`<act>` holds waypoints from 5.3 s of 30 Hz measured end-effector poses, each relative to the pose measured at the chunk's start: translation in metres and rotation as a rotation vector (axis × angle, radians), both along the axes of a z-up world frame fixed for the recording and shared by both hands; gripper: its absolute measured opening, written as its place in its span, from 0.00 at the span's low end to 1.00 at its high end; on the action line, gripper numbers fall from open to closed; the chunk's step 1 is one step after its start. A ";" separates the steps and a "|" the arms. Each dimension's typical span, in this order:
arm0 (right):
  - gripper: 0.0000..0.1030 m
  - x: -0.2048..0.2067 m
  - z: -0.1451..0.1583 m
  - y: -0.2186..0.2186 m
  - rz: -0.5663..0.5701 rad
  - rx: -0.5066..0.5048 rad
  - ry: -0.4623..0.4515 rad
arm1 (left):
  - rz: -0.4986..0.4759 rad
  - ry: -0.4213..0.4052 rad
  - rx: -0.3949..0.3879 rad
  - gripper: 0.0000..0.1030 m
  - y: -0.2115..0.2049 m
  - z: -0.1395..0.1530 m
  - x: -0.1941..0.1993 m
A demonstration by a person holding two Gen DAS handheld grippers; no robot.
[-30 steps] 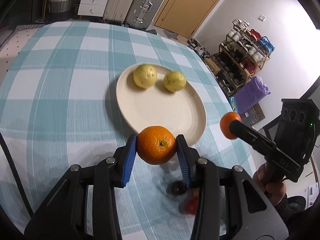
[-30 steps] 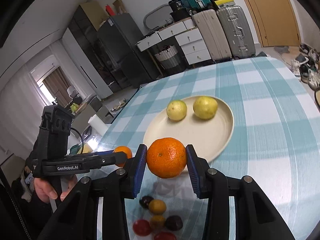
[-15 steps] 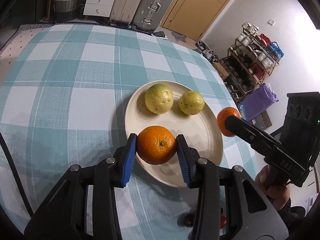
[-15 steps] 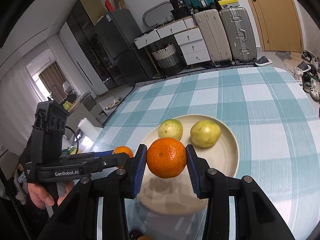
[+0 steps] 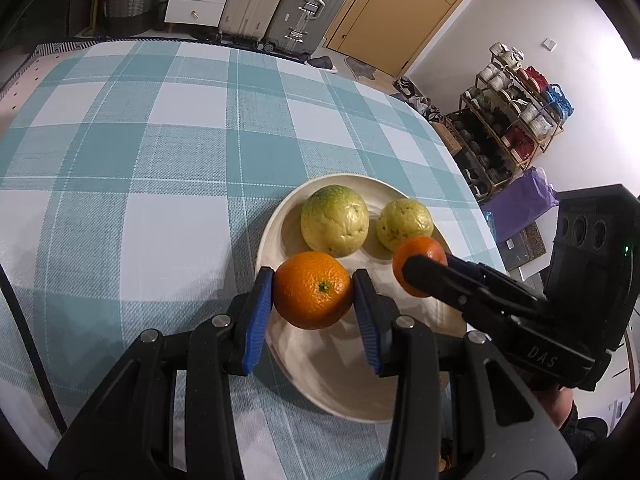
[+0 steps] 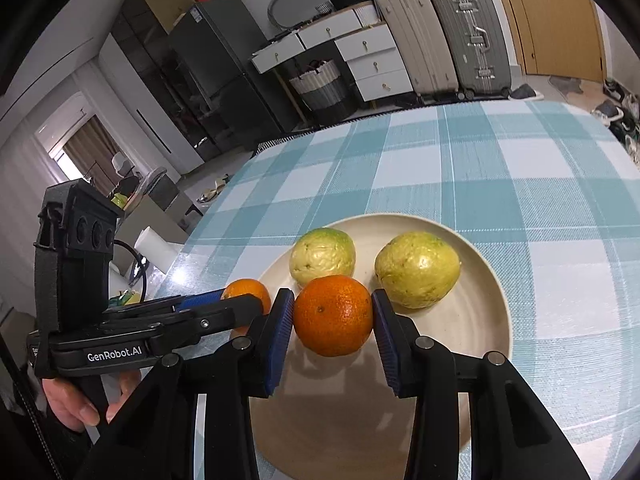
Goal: Organize fruits
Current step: 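Carry both oranges onto the cream plate and open both grippers, then withdraw both grippers from the plate toward the small fruits, then grasp the large red tomato with the left gripper while the right gripper grasps the smaller tomato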
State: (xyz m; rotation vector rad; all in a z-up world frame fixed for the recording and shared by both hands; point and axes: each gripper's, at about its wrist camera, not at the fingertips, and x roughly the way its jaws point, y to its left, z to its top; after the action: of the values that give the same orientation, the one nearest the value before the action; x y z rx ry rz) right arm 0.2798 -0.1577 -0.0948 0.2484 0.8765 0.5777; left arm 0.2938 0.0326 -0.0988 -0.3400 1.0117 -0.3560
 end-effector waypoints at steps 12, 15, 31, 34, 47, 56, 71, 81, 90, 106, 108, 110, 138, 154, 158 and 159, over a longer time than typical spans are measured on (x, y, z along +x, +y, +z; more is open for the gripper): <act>0.43 0.010 -0.010 0.008 -0.008 0.008 0.012 | 0.008 -0.010 -0.005 0.36 -0.006 -0.005 0.015; 0.53 0.007 -0.005 0.010 -0.002 0.014 -0.027 | 0.005 -0.014 0.002 0.37 -0.008 -0.003 0.017; 0.69 -0.014 0.016 -0.013 -0.054 0.061 -0.087 | 0.020 -0.055 0.050 0.45 -0.006 0.020 -0.007; 0.69 -0.020 0.020 -0.014 -0.056 0.056 -0.097 | 0.020 -0.071 0.061 0.45 -0.007 0.028 -0.015; 0.77 -0.057 0.046 -0.022 -0.058 0.058 -0.164 | 0.024 -0.128 0.100 0.56 -0.015 0.060 -0.062; 0.87 -0.093 0.060 -0.034 -0.076 0.052 -0.215 | 0.037 -0.173 0.118 0.75 -0.023 0.079 -0.099; 0.95 -0.149 0.070 -0.049 -0.091 0.043 -0.274 | 0.062 -0.199 0.211 0.83 -0.030 0.084 -0.151; 0.97 -0.184 0.066 -0.062 -0.095 0.066 -0.282 | 0.070 -0.176 0.210 0.96 -0.033 0.071 -0.186; 1.00 -0.211 0.060 -0.073 -0.114 0.044 -0.283 | 0.029 -0.153 0.171 0.99 -0.040 0.056 -0.211; 1.00 -0.237 0.036 -0.076 -0.108 0.008 -0.235 | -0.076 -0.090 0.187 0.99 -0.059 0.019 -0.243; 1.00 -0.237 0.033 -0.076 -0.109 0.006 -0.224 | -0.088 -0.080 0.199 0.99 -0.063 0.014 -0.244; 1.00 -0.237 0.031 -0.077 -0.110 0.008 -0.212 | -0.100 -0.071 0.209 0.99 -0.067 0.010 -0.243; 1.00 -0.231 -0.001 -0.083 -0.116 0.001 -0.112 | -0.250 -0.031 0.101 0.27 -0.085 -0.015 -0.231; 1.00 -0.235 -0.016 -0.048 -0.036 -0.074 -0.079 | -0.191 -0.051 0.038 0.27 -0.043 -0.001 -0.241; 1.00 -0.232 -0.024 -0.039 -0.027 -0.095 -0.055 | -0.190 -0.054 0.028 0.27 -0.037 0.001 -0.245; 1.00 -0.232 -0.025 -0.037 -0.025 -0.096 -0.051 | -0.190 -0.054 0.028 0.27 -0.036 0.001 -0.245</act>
State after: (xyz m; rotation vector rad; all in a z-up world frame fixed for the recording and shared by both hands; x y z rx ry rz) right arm 0.0482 -0.1951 -0.1203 0.1567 0.8484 0.5154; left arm 0.0488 -0.0036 -0.0978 -0.2085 0.9971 -0.5196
